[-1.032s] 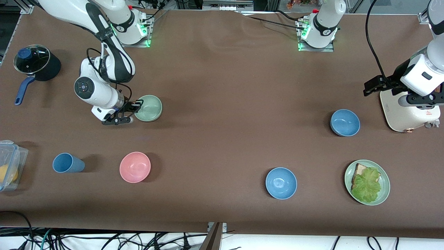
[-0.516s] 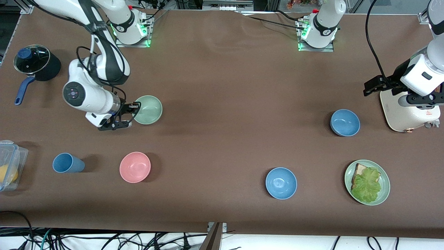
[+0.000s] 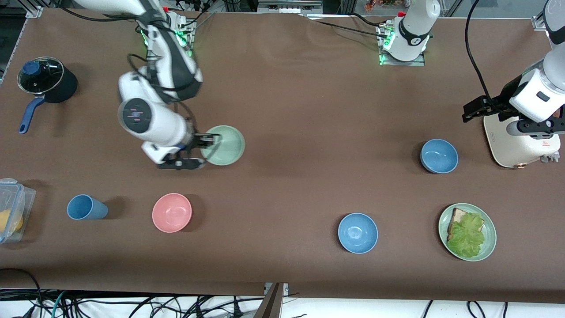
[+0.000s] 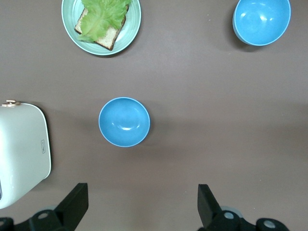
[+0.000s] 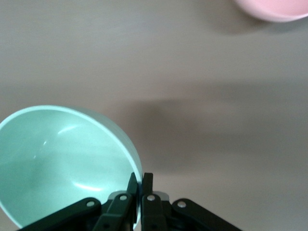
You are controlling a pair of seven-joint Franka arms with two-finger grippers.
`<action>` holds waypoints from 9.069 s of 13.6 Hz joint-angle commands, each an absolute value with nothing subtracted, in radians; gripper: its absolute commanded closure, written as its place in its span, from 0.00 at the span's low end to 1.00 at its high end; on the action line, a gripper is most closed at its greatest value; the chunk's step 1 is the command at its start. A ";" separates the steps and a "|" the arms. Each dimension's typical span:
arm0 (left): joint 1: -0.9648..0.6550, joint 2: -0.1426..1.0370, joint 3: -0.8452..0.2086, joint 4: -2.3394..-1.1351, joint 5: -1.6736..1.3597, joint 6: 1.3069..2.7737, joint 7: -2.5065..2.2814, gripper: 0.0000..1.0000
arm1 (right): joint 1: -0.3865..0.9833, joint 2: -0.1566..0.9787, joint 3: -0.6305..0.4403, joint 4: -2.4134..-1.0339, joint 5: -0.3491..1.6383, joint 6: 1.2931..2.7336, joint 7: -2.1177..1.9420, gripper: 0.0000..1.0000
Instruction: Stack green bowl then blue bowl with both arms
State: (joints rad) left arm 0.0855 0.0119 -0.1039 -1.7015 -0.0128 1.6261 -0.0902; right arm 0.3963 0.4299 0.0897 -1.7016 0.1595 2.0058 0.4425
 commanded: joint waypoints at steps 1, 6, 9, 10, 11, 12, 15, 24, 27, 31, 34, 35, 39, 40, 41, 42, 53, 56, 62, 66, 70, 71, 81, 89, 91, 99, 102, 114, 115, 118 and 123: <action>0.095 0.008 -0.107 -1.700 -0.035 1.615 -0.084 0.00 | 0.523 0.564 0.081 -1.563 0.212 2.015 0.601 1.00; 0.095 0.008 -0.107 -1.700 -0.035 1.615 -0.084 0.00 | 0.616 0.643 0.080 -1.566 0.210 2.169 0.673 1.00; 0.095 0.008 -0.107 -1.700 -0.035 1.615 -0.084 0.00 | 0.670 0.689 0.080 -1.566 0.202 2.267 0.775 1.00; 0.095 0.008 -0.107 -1.700 -0.035 1.615 -0.084 0.00 | 0.676 0.699 0.080 -1.566 0.202 2.276 0.776 1.00; 0.095 0.008 -0.107 -1.700 -0.035 1.615 -0.084 0.00 | 0.680 0.706 0.078 -1.566 0.202 2.286 0.776 1.00; 0.095 0.008 -0.107 -1.700 -0.035 1.615 -0.084 0.00 | 0.681 0.707 0.080 -1.566 0.202 2.287 0.776 0.95; 0.095 0.008 -0.107 -1.700 -0.035 1.615 -0.084 0.00 | 0.690 0.709 0.077 -1.568 0.199 2.286 0.805 0.00; 0.097 0.052 -0.106 -1.704 -0.031 1.571 -0.080 0.00 | 0.592 0.460 -0.169 -1.454 0.146 1.910 0.516 0.00; 0.121 0.106 -0.104 -1.709 -0.017 1.598 -0.077 0.00 | 0.528 0.384 -0.218 -1.459 0.147 1.818 0.384 0.00; 0.231 0.178 -0.107 -1.778 -0.005 1.739 0.137 0.00 | 0.523 0.243 -0.278 -1.474 0.147 1.677 0.333 0.00; 0.274 0.212 -0.107 -1.918 -0.003 1.950 0.219 0.00 | 0.523 0.189 -0.298 -1.544 0.140 1.652 0.304 0.00; 0.276 0.212 -0.107 -1.995 -0.003 2.067 0.253 0.00 | 0.523 0.180 -0.319 -1.563 0.138 1.654 0.278 0.00; 0.279 0.265 -0.106 -2.239 0.026 2.516 0.291 0.00 | 0.306 0.166 -0.165 -1.592 0.132 1.640 0.212 0.00; 0.287 0.288 -0.106 -2.261 0.056 2.586 0.291 0.00 | 0.235 0.161 -0.090 -1.592 0.123 1.640 0.210 0.00; 0.291 0.311 -0.106 -2.263 0.087 2.603 0.291 0.00 | 0.162 0.146 -0.030 -1.598 0.100 1.640 0.203 0.00; 0.291 0.311 -0.106 -2.263 0.103 2.605 0.291 0.00 | 0.100 0.138 0.029 -1.611 0.080 1.643 0.202 0.00; 0.305 0.336 -0.107 -2.257 0.123 2.605 0.296 1.00 | -0.006 0.114 0.117 -1.657 0.038 1.689 0.181 0.00; 0.304 0.322 -0.109 -2.247 0.123 2.576 0.291 1.00 | -0.006 0.114 0.115 -1.654 0.037 1.692 0.184 0.00; 0.293 0.256 -0.207 -1.969 0.027 2.018 0.226 1.00 | -0.008 0.117 0.115 -1.606 0.034 1.687 0.169 0.00; 0.287 0.264 -0.389 -1.905 -0.035 1.927 -0.047 1.00 | -0.009 0.124 0.114 -1.605 0.035 1.687 0.179 0.00; 0.163 0.353 -0.488 -1.816 -0.035 1.937 -0.368 1.00 | -0.009 0.126 0.112 -1.605 0.037 1.692 0.179 0.00; 0.119 0.377 -0.488 -1.795 -0.035 1.943 -0.426 1.00 | -0.009 0.126 0.112 -1.605 0.035 1.693 0.179 0.00; -0.175 0.587 -0.477 -1.724 -0.021 2.236 -0.672 1.00 | -0.009 0.126 0.112 -1.605 0.040 1.698 0.181 0.00; -0.230 0.614 -0.459 -1.736 0.003 2.266 -0.773 0.01 | -0.011 0.127 0.110 -1.605 0.041 1.700 0.181 0.00; -0.227 0.600 -0.459 -1.733 0.003 2.234 -0.778 0.00 | -0.011 0.127 0.110 -1.605 0.041 1.700 0.181 0.00; -0.134 0.356 -0.437 -1.717 0.008 1.862 -0.762 0.00 | -0.011 0.127 0.110 -1.605 0.041 1.700 0.179 0.00; -0.037 0.250 -0.442 -1.686 0.054 1.800 -0.677 0.00 | -0.011 0.127 0.110 -1.605 0.037 1.698 0.173 0.00; -0.015 0.059 -0.103 -1.599 -0.028 1.526 -0.072 0.00 | -0.011 0.129 0.109 -1.605 0.028 1.698 0.120 0.00; -0.023 0.008 -0.091 -1.667 -0.028 1.590 -0.071 0.00 | -0.011 0.127 0.109 -1.605 0.028 1.698 0.120 0.00; -0.057 -0.017 -0.034 -1.700 -0.028 1.606 -0.063 0.00 | -0.011 0.127 0.109 -1.605 0.028 1.698 0.120 0.00; -0.046 -0.009 -0.038 -1.698 -0.025 1.602 -0.064 0.00 | -0.011 0.127 0.109 -1.605 0.028 1.698 0.120 0.00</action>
